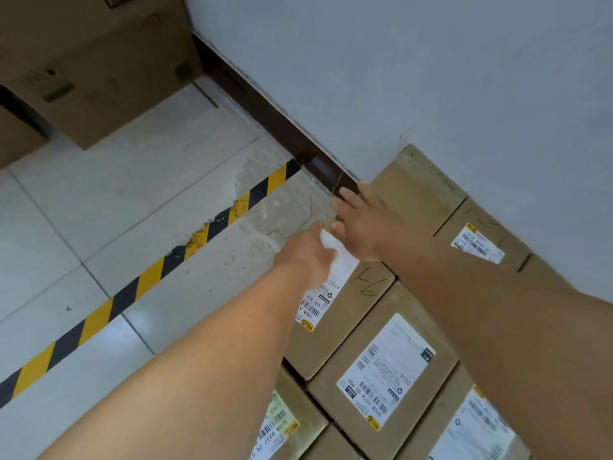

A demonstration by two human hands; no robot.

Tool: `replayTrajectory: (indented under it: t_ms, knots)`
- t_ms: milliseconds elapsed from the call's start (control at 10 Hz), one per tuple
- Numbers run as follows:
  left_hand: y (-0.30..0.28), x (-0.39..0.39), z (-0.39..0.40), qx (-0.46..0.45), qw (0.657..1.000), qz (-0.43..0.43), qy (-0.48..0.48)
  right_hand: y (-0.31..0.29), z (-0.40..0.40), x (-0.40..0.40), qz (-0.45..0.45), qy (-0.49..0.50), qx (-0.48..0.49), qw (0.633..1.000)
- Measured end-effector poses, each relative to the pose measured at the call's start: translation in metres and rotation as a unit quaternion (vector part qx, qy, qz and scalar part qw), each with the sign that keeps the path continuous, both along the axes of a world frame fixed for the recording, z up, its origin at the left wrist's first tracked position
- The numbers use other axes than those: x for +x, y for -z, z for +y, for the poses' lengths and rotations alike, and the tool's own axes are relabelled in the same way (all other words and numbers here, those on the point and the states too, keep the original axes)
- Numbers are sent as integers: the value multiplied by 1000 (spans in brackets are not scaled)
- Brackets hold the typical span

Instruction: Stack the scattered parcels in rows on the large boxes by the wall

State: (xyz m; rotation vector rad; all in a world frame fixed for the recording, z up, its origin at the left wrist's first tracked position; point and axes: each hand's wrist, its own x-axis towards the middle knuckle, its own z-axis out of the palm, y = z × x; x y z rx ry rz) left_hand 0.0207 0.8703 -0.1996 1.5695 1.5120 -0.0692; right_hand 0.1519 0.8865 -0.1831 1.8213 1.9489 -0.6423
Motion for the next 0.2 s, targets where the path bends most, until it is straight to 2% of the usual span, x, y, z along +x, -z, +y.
replayTrajectory:
  t_ms: [100,200]
  knots:
    - [-11,2,-8,10,1000,6,-22,-16,-20,3,53,55,27,997]
    - [-37,8,-24,36,998,-35,-44,-39,-50,7,101,118,63,986]
